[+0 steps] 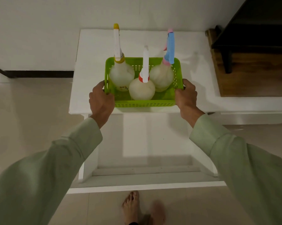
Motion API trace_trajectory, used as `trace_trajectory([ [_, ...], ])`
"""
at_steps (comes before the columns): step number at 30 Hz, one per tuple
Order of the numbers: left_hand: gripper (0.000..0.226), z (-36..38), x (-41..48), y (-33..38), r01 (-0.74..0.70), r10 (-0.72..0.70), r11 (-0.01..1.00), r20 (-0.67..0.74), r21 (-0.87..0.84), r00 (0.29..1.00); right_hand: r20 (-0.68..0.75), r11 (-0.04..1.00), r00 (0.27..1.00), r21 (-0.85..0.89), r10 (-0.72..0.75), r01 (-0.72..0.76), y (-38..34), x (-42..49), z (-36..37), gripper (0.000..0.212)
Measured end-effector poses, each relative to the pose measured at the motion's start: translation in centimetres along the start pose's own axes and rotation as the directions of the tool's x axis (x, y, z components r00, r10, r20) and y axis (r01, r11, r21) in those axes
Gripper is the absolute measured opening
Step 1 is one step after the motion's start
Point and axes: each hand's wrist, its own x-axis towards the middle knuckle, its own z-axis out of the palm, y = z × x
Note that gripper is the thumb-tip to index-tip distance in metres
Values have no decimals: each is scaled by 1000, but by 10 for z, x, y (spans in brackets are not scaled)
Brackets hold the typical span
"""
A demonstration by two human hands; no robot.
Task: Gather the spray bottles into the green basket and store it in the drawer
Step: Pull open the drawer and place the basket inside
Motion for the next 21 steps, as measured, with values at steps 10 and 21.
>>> trace_trajectory([
  [10,62,-22,-59,-24,-81,81,995,7,-52,997,34,998,998,40,-56,55,39,-33,-31,32],
  [21,45,-22,-168,-101,1,9,996,113,-85,994,79,994,995,87,-67,60,140,-122,-71,53],
])
